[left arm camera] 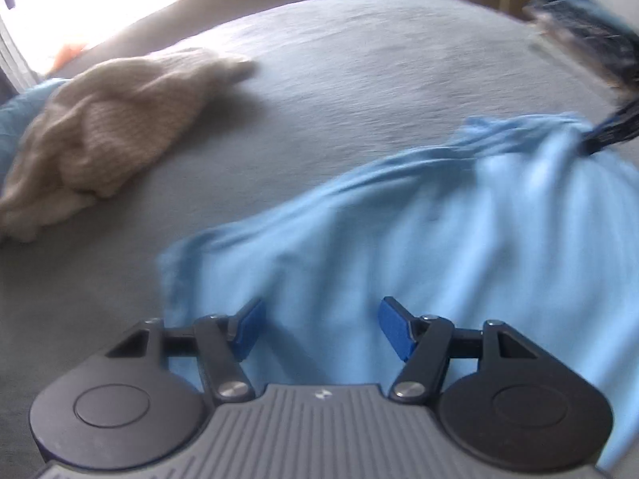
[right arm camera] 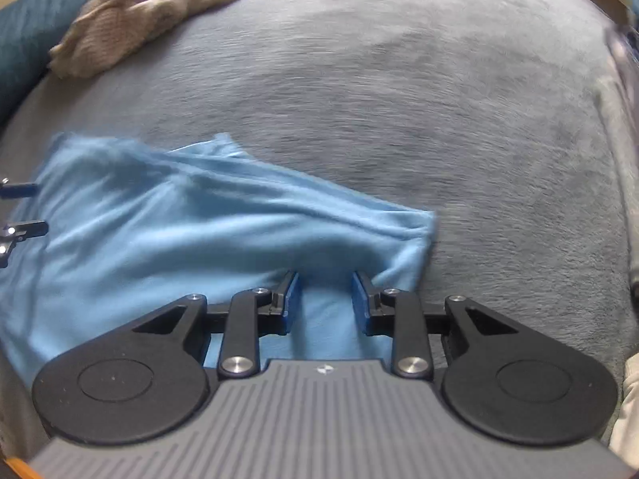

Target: Fold clothes

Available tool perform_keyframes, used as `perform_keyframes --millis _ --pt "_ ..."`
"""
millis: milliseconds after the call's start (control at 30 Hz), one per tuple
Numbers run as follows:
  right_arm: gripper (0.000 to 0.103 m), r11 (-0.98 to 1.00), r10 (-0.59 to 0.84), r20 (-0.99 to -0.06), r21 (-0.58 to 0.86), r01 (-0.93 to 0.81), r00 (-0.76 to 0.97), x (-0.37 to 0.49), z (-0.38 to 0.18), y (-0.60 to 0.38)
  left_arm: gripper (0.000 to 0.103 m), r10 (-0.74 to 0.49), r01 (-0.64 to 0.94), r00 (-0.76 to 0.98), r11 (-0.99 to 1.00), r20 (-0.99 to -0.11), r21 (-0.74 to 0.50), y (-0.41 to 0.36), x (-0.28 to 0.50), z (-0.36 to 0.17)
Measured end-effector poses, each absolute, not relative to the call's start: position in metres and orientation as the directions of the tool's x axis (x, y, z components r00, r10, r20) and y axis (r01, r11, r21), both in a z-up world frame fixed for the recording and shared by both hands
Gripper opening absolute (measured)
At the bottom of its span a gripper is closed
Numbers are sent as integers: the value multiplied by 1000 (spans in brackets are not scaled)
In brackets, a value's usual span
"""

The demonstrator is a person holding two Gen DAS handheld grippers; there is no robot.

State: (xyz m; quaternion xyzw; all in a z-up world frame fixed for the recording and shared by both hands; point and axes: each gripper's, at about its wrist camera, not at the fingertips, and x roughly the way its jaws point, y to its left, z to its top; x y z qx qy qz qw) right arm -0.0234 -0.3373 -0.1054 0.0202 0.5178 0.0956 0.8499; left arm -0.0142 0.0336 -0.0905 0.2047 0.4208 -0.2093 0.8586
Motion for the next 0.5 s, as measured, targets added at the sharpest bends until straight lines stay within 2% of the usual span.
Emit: perform_keyframes --millis 133,200,333,400,500 --pt "28 993 115 -861 104 -49 496 -18 -93 -362 63 -181 436 597 891 -781 127 49 15 -78" --pt "28 987 161 -842 148 -65 516 -19 -83 -365 63 -215 444 614 889 -759 107 47 20 -65" --pt "28 961 278 -823 239 -142 496 -20 -81 -346 63 -327 566 578 820 -748 80 14 17 -56" --pt "28 958 285 -831 237 -159 477 -13 -88 -337 63 -370 632 542 771 -755 76 -10 12 -63" --pt "27 960 279 -841 234 -155 464 -3 -99 -330 63 -358 680 524 722 -773 126 -39 7 -83"
